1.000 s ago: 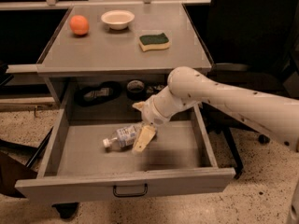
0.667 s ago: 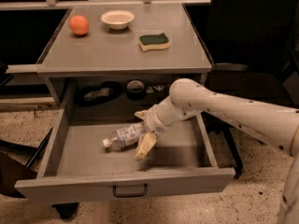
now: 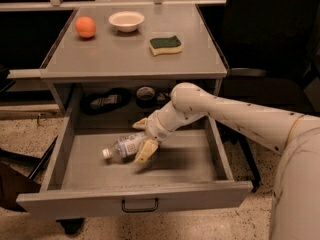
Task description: Pick blue plastic bottle from top drawer and place on counter
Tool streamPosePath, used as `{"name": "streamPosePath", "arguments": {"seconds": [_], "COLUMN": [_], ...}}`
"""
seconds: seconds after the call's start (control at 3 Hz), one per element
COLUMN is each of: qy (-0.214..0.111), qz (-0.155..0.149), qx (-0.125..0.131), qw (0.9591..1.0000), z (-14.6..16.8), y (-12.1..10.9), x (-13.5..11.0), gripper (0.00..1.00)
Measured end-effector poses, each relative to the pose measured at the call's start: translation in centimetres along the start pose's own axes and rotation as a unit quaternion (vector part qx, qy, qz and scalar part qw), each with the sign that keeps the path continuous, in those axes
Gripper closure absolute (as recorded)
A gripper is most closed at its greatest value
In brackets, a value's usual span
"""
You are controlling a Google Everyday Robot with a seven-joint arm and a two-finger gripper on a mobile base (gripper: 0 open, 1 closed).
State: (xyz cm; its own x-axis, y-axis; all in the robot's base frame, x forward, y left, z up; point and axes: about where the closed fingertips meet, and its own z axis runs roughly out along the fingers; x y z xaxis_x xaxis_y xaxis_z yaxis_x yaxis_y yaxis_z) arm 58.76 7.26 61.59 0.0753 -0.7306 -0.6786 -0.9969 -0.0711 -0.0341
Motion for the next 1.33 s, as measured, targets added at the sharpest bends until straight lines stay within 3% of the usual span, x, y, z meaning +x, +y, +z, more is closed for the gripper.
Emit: {"name": "streamPosePath", "arguments": {"seconds": [0.67, 1.0, 1.33], "qy": [0.0, 0.008, 0.032], "qz": [0.0, -0.004, -0.05], "qx": [0.0, 0.026, 0.082], "qw": [1.0, 0.9996, 0.9948], "z": [-0.3, -3.6, -9.6], "y": [0.0, 0.2, -0.7], "x": [-0.3, -2.5, -9.3], "gripper": [0.65, 0.88, 1.0]}}
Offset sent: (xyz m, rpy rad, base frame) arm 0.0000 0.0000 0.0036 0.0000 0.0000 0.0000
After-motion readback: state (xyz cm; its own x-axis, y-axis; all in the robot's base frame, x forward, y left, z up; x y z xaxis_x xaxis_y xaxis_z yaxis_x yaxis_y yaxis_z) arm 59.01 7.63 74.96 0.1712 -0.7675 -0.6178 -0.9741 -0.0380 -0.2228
